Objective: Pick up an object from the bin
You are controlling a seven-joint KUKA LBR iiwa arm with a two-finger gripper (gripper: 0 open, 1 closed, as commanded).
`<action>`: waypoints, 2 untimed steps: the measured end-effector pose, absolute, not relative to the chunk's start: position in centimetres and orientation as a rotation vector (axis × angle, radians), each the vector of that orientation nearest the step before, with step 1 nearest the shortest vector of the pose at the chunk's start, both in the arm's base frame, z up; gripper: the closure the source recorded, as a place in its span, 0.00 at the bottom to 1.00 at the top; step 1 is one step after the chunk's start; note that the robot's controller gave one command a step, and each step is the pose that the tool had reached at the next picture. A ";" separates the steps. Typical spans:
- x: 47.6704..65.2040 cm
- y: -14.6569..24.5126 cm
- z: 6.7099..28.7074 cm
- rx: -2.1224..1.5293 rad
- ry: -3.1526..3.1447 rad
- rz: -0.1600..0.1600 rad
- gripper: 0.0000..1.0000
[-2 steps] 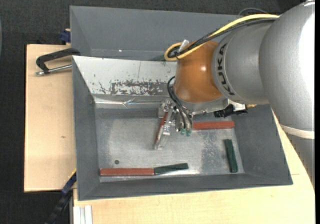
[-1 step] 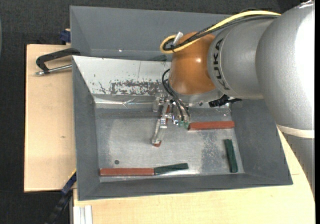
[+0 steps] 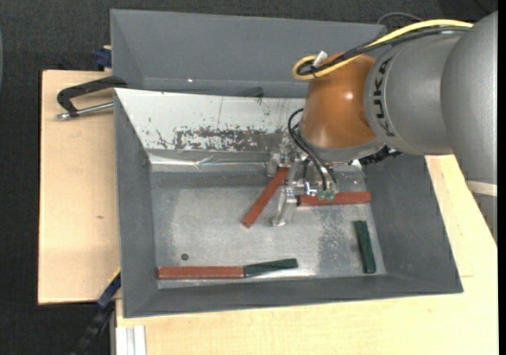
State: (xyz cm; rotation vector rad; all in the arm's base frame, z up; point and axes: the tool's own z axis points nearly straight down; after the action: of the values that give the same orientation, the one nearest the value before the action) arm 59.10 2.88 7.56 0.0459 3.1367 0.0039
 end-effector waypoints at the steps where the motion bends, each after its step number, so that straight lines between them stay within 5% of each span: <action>1: 58.3 1.5 8.2 -0.152 3.136 0.001 1.00; 2: 58.2 1.6 8.3 -0.155 3.136 0.002 1.00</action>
Offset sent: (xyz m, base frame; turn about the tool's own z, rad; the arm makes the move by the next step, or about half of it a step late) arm 0.0000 0.0000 0.0000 0.0000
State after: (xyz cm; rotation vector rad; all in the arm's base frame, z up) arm 58.21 1.65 8.30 -0.1554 3.1357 0.0018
